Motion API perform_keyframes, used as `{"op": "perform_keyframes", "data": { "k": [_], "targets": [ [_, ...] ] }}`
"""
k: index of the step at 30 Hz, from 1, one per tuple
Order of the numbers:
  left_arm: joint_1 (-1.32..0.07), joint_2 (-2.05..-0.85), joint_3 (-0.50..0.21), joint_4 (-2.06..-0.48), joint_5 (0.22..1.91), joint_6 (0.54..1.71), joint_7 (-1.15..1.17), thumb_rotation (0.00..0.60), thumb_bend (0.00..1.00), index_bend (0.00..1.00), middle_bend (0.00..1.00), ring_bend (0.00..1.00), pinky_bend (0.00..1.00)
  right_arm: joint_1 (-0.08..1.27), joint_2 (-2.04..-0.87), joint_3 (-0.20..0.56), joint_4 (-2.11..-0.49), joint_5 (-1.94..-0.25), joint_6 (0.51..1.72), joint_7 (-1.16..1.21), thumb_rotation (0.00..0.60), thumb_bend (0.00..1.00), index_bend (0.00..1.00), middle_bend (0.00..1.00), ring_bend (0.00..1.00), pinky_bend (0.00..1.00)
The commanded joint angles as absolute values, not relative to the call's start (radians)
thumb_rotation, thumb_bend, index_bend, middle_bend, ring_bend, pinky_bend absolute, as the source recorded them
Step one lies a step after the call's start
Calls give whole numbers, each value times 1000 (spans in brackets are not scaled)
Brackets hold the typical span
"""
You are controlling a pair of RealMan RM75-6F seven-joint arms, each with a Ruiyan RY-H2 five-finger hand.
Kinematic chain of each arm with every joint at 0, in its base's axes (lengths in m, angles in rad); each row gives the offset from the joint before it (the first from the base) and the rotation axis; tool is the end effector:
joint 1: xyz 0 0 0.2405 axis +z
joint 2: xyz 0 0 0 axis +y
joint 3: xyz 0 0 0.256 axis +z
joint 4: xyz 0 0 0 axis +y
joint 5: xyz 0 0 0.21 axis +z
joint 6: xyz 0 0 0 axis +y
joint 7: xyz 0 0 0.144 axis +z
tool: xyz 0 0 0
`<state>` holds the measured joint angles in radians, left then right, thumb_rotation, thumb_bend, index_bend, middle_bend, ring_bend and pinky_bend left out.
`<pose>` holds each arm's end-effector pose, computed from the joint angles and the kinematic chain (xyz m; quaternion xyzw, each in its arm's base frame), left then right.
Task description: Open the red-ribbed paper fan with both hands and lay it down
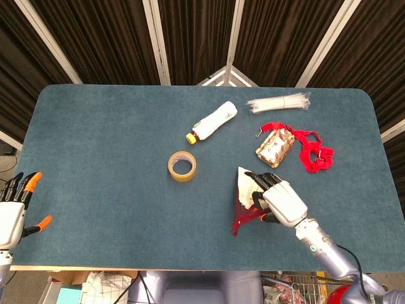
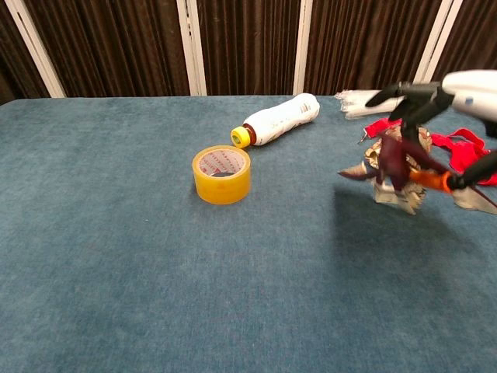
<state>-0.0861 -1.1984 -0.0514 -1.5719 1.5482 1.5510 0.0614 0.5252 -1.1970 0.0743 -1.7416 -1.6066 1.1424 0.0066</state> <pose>-0.3014 0.1813 0.1436 -0.5981 -0.3514 -0.4113 0.5913 -0.1707 -0.2725 0.0785 0.7465 -0.3428 0.4561 0.3423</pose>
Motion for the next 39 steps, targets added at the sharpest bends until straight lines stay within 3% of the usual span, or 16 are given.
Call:
{"op": "perform_keyframes", "data": {
  "k": [1,11,18,30,39],
  "targets": [
    [-86,-1200,-50,-1570,1555,1557,54,600,241,86,76,0,98,572,-1100,144,-1858,-1499,1064,77,600,387,706,138,216,213],
    [-80,-1217,-58,-1565,1576,1598,6,600,241,87,82,0,98,689,-947,286,-2012,-1300,935,22,600,388,720,138,215,213],
    [-89,-1202,-60,-1608,1563,1573,-12,600,241,87,82,0,98,785,-934,350,-2070,-1179,875,-55,600,388,720,138,216,213],
    [-159,-1094,-73,-1770,1533,1437,-102,600,240,90,81,0,98,940,-1027,377,-2154,-1047,860,-226,600,391,720,138,216,213],
    [-209,-1061,-83,-1873,1523,1357,-158,600,240,135,78,0,98,1016,-1188,346,-2167,-1004,946,-360,600,390,720,138,216,213]
  ]
}}
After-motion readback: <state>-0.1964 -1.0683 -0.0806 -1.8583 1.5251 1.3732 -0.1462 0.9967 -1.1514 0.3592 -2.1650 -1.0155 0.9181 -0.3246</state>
